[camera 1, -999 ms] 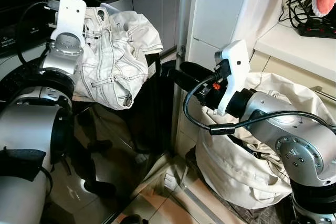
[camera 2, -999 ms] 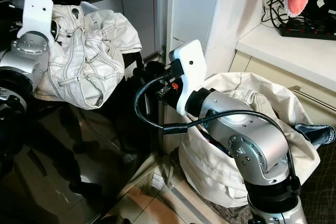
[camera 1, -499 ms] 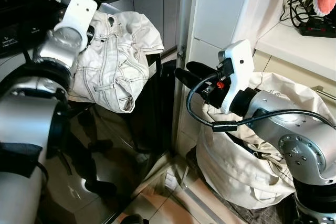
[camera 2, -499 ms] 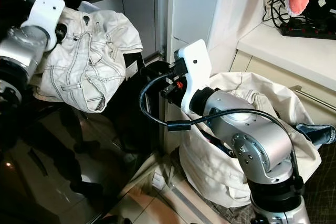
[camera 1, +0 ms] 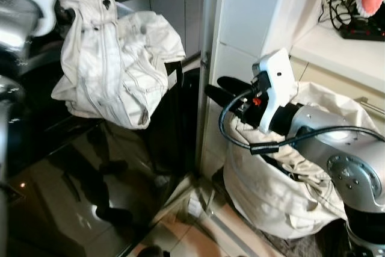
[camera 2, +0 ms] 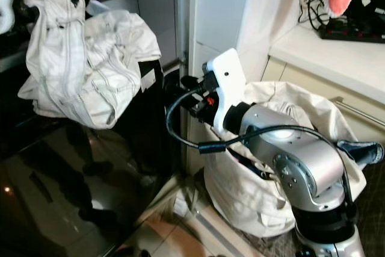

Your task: Clothes washing

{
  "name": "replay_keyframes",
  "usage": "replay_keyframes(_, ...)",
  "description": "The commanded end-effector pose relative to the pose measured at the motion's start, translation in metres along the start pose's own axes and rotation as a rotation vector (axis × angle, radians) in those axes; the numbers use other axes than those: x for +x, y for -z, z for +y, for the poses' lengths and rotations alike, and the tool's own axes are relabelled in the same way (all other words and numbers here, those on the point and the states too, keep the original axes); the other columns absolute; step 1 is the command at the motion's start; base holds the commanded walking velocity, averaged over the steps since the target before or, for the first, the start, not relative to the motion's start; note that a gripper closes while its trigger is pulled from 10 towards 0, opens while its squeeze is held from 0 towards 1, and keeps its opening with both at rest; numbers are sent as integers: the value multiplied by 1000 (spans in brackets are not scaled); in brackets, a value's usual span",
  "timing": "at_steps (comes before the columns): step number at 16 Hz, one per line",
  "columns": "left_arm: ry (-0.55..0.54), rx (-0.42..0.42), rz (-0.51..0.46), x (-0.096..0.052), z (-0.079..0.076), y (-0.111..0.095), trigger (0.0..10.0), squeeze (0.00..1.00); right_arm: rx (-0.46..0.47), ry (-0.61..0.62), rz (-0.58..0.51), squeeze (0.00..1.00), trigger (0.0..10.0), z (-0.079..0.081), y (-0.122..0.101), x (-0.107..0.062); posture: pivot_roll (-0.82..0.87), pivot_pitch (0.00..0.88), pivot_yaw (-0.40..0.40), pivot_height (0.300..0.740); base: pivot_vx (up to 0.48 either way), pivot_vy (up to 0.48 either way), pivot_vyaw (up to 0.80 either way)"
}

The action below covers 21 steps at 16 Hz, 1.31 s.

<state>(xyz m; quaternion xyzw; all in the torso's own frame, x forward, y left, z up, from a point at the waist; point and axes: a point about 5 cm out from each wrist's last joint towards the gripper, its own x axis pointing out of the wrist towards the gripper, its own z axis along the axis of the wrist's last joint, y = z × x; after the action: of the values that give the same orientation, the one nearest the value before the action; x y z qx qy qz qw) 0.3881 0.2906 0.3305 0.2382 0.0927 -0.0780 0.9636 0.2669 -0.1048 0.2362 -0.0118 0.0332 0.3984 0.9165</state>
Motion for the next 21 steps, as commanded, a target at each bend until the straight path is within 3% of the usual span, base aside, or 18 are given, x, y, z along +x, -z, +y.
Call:
replay_keyframes(1,125,-16,-93,-8,-2,-10,10000,0,-5,-13,12,0,10000,2,0,-1,-10,0,33,740,0,0,0)
replay_keyframes(3,162,6,-49,-17,1,20,10000,0,-5,-11,19,0,10000,2,2,-2,-8,0,35,740,0,0,0)
replay_keyframes(5,219,-105,-153,-22,-5,35,10000,0,1,-1,22,0,10000,2,4,-2,-6,0,35,740,0,0,0)
replay_keyframes(7,242,-113,-139,-29,-10,58,10000,0,6,7,23,0,10000,2,6,-2,-5,0,34,740,0,0,0)
replay_keyframes(8,296,-116,-209,-38,-19,71,10000,0,17,11,13,0,10000,2,5,-2,-3,0,30,740,0,0,0)
replay_keyframes(9,282,-131,-356,-45,-21,62,10000,0,22,13,1,0,10000,1,3,-2,0,0,26,740,0,0,0)
replay_keyframes(10,285,-241,-510,-52,-16,43,10000,0,20,12,-6,0,10000,1,1,-2,1,0,24,740,0,0,0)
replay_keyframes(11,370,-318,-625,-59,-18,27,10000,0,17,10,-11,0,10000,0,0,-3,2,0,22,740,0,0,0)
replay_keyframes(12,452,-353,-708,-63,-25,15,10000,0,11,8,-14,0,10000,-1,-2,-3,2,0,23,740,0,0,0)
replay_keyframes(14,543,-376,-765,-64,-38,5,10000,0,4,7,-16,0,10000,-2,-3,-3,2,0,22,740,0,0,0)
replay_keyframes(15,811,-403,-753,-62,-85,-7,10000,0,-16,-6,-17,0,10000,-1,-4,-3,1,0,22,740,0,0,0)
replay_keyframes(16,878,-369,-692,-61,-101,-3,10000,0,-22,-15,-15,0,10000,-1,-4,-4,-5,0,25,740,0,0,0)
replay_keyframes(17,1027,-247,-467,-58,-141,20,10000,0,-39,-43,-5,0,10000,2,-3,-5,-12,0,30,740,0,0,0)
replay_keyframes(21,1021,-119,-248,-51,-168,47,10000,0,-48,-53,1,0,10000,3,-3,-9,-18,0,32,740,0,0,0)
